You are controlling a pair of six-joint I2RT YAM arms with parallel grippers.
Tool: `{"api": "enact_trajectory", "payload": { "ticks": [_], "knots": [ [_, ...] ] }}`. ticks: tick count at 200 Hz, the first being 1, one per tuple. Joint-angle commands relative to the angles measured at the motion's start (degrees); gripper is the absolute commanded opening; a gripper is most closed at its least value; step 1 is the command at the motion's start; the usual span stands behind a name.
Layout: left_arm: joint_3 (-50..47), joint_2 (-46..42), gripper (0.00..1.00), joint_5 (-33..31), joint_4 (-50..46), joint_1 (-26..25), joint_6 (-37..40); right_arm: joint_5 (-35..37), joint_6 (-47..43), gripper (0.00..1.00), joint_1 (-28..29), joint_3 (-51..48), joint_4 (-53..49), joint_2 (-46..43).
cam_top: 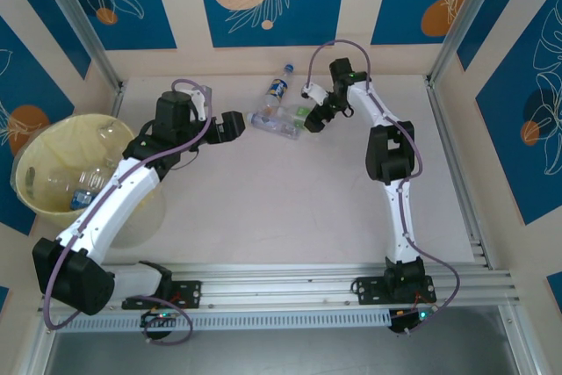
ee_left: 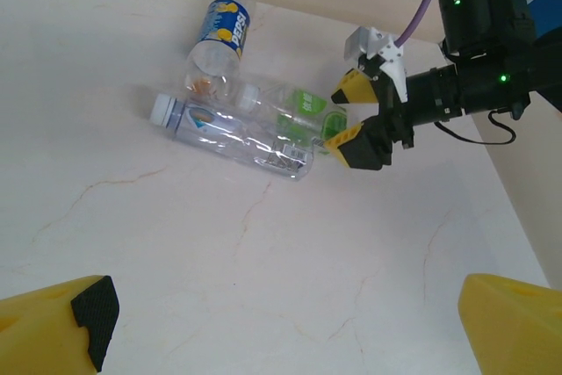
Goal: Put the plastic bottles in the bin
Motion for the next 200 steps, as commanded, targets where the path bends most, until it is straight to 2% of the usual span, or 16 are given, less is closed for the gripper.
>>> {"api": "enact_trajectory", "payload": {
  "ticks": [1, 31, 57, 71, 94, 131, 172, 200],
  "knots": [
    [-0.8, -0.2, 1.00, -0.1, 0.6, -0.5, 1.1, -0.7, -3.5, 0.88, 0.3, 0.0, -1.9, 0.3],
    [-1.4, -0.2, 1.00, 0.7, 1.1, -0.5, 0.9, -1.1, -1.7, 0.79, 0.5, -1.9, -1.3, -1.3],
    [-1.4, -0.1, 1.00, 1.1, 0.7, -0.5, 1.1, 2.0, -1.9, 0.69, 0.7, -10.9, 5.5, -6.0],
    [-1.5, -0.1, 1.00, 1.4, 0.8, -0.5, 1.0, 3.5, -2.4, 0.70, 0.9, -14.8, 9.5, -7.5],
    [-1.5, 0.0, 1.00, 1.7, 1.0, -0.5, 0.8, 5.0, -1.4, 0.67, 1.1, -14.4, 9.9, -7.0],
    [-1.5, 0.4, 1.00, 3.2, 1.4, -0.5, 0.8, 3.3, 2.9, 0.52, 0.8, -18.2, 13.9, -11.3],
    [-2.3, 1.5, 1.00, 7.5, 5.6, -0.5, -1.1, 8.3, 10.7, 0.44, 0.4, -33.6, 24.4, -24.7],
    [-3.8, 2.6, 1.00, 11.9, 10.5, -0.5, -3.0, 7.9, 17.9, 0.43, 1.9, -47.2, 32.9, -36.2]
  ]
}}
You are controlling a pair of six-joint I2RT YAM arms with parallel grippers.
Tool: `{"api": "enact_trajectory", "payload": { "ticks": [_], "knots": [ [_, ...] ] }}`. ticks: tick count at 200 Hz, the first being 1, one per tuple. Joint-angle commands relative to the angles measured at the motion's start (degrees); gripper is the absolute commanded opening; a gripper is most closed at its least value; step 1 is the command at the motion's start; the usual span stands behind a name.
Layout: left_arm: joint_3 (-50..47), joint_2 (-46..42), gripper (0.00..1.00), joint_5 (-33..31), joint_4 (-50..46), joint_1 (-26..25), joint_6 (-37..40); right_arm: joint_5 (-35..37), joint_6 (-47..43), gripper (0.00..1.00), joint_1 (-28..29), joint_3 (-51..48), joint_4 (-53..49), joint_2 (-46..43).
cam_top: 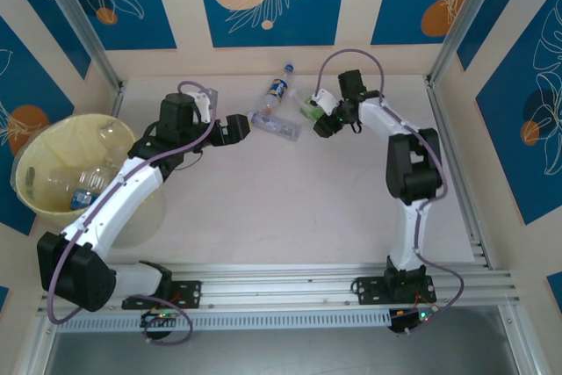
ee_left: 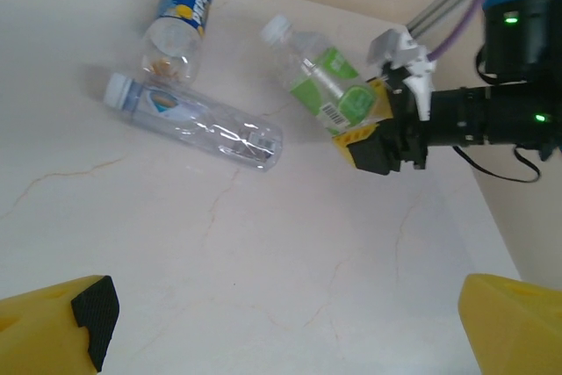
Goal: Put the plastic bottles in the bin
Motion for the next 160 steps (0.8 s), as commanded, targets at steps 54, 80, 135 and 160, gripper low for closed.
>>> {"api": "enact_trajectory", "payload": {
  "ticks": [54, 80, 135, 160],
  "knots": [
    [-7.4, 3.3, 1.00, 10.4, 22.2, -1.0, -10.7, 5.8, 27.4, 0.42, 9.5, -26.0, 22.1, -23.3],
    [-10.1, 3.4, 1.00, 10.7, 28.0, -1.8, -12.5, 5.5, 38.1, 0.42, 15.5, -31.5, 28.1, -26.5],
    [-11.2, 4.7, 1.00, 0.6, 26.4, -6.5, -8.1, 8.1, 50.3, 0.41, 25.6, -33.5, 31.9, -26.8],
    [-10.8, 6.2, 1.00, -4.7, 23.6, -7.2, -8.7, 10.6, 51.4, 0.41, 28.7, -35.1, 36.3, -27.5]
  ]
}}
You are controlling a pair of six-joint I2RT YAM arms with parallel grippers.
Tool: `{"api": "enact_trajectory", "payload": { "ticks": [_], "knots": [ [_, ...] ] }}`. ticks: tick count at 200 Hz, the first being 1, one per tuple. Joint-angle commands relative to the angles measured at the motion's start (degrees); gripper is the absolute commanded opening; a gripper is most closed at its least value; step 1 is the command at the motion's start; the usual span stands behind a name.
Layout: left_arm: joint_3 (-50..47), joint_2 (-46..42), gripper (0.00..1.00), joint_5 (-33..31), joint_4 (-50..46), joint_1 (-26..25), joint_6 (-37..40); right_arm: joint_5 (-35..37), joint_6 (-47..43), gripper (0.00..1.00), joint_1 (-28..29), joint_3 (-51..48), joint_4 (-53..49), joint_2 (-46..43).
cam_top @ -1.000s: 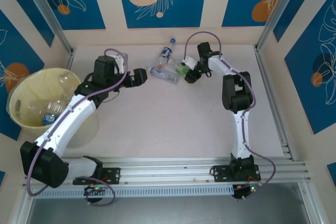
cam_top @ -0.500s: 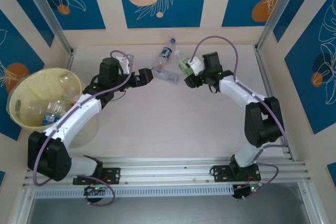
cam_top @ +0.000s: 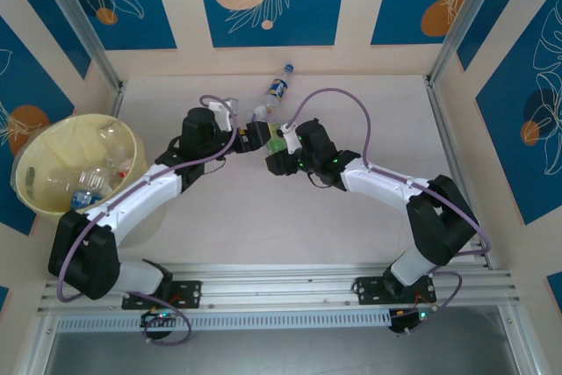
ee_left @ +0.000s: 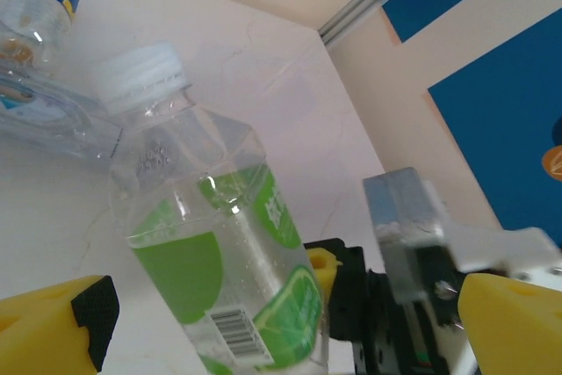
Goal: Put the plastic bottles in the bin
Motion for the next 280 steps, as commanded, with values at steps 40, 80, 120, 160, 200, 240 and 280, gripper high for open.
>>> {"api": "enact_trajectory", "payload": {
  "ticks": [40, 80, 120, 160, 200, 240, 280],
  "knots": [
    [-0.3, 3.3, 1.00, -7.8, 0.6, -0.7, 0.3, -3.3, 2.5, 0.41, 3.6, -4.8, 12.9, -4.2],
    [1.1, 6.4, 0.99, -3.0, 2.7, -0.4, -0.9, -8.6, 1.1, 0.41, 4.4, -6.3, 16.6, -5.0],
    [0.9, 6.3, 0.83, 1.2, 5.5, -0.4, -1.7, -10.0, 0.1, 0.48, 4.5, -5.3, 15.9, -4.5],
    [2.4, 4.2, 0.65, 2.3, 3.0, 0.3, -1.1, -14.2, -4.0, 0.76, 4.6, -4.6, 14.0, -5.8],
    [4.7, -3.0, 0.62, -2.0, -4.0, 1.4, 4.2, -13.1, -10.8, 0.92, 4.4, -6.1, 11.4, -13.0],
    [6.7, -10.4, 0.55, -6.5, -11.7, 2.8, 8.0, -4.9, -13.2, 0.94, 3.3, -9.4, 12.9, -19.9],
    [12.7, -19.3, 0.55, -14.7, -21.7, 3.1, 15.9, 9.0, -7.4, 0.98, 0.9, -11.5, 14.0, -21.2]
  ]
}}
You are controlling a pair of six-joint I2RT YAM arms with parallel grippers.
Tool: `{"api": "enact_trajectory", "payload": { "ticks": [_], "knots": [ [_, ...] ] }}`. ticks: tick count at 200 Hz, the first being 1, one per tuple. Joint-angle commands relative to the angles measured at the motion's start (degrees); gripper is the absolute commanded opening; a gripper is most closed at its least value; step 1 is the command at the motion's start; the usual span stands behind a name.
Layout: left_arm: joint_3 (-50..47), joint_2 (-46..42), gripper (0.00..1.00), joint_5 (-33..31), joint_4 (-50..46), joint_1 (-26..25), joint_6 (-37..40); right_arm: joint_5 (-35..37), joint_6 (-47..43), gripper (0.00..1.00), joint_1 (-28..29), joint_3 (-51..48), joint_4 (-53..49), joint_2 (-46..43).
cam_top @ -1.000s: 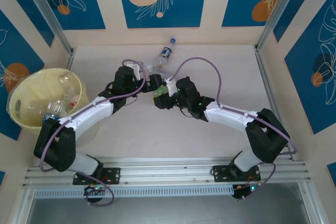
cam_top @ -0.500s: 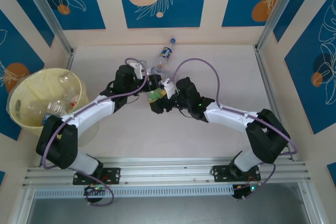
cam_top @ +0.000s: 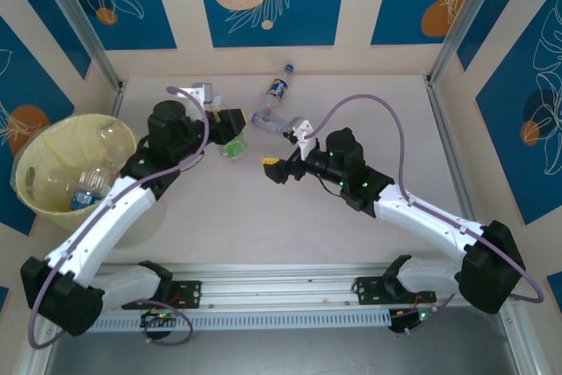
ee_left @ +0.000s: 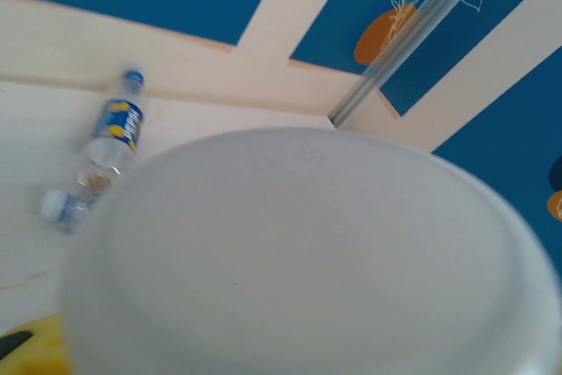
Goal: Put the plastic bottles in the bin
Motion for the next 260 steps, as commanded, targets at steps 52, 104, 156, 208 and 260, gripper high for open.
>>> {"api": "enact_trajectory", "payload": {
  "ticks": [52, 104, 156, 208, 260],
  "knots": [
    [20.4, -9.4, 0.56, -39.7, -26.1, 3.4, 23.0, 14.2, 12.1, 0.99, -6.6, -2.1, 0.1, 1.0],
    [28.1, -5.8, 0.56, -37.8, -38.2, 27.4, 21.0, 12.4, 13.3, 0.99, -8.7, 0.4, -1.9, 3.5],
    [21.4, -2.8, 0.56, -44.6, -35.0, 40.9, 26.5, 10.2, 12.6, 0.99, -9.5, 1.5, -2.9, 4.7],
    [19.5, 0.7, 0.81, -39.2, -33.8, 48.0, 21.6, 9.5, 13.6, 0.99, -9.8, 0.4, -2.7, 4.4],
    [22.8, -2.9, 1.00, -24.9, -35.4, 48.1, 13.1, 9.1, 13.1, 0.99, -9.8, 1.0, -3.8, 4.4]
  ]
}}
